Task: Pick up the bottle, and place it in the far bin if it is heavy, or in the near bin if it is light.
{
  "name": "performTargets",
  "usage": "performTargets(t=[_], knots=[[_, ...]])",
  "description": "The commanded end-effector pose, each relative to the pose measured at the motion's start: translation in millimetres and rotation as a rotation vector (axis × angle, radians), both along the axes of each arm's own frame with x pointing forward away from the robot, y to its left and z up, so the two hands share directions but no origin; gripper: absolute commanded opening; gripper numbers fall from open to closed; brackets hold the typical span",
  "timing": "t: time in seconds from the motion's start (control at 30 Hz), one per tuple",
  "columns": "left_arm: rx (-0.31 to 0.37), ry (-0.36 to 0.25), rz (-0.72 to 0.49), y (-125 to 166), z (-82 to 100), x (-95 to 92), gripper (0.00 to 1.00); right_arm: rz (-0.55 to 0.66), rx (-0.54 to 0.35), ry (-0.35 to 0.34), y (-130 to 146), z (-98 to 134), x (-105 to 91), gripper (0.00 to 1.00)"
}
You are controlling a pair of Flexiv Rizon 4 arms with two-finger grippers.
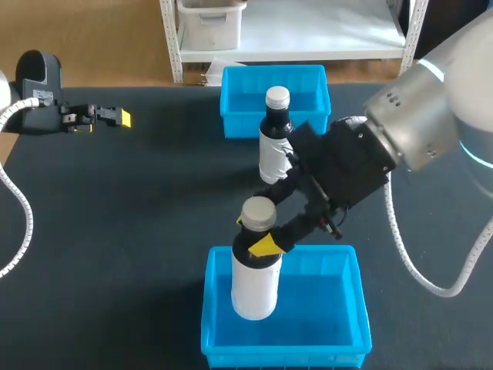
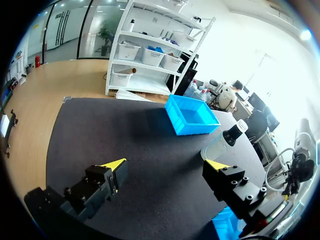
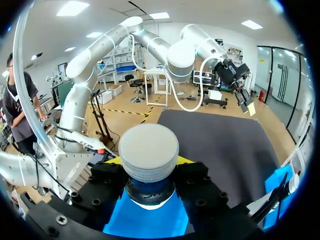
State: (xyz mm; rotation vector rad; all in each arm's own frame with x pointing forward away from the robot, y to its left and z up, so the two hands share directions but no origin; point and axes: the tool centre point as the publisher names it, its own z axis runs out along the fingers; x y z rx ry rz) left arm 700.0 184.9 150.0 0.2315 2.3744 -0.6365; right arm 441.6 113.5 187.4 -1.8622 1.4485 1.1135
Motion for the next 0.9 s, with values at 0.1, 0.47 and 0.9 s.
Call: performTargets(t=[0.1,0.47,0.9], knots=[[0.000,0.000,0.000,0,0.0,0.0,1.00,0.009,-0.004,0.006,2,-12,5.7,0.00],[0.000,0.000,0.000,0,0.0,0.0,1.00,0.011,-0.024,0.029,5,-31,16.1,0.00],[0.000,0.000,0.000,0,0.0,0.0,1.00,0.066,-0.013,0.034,7,-38,18.0,0.05]])
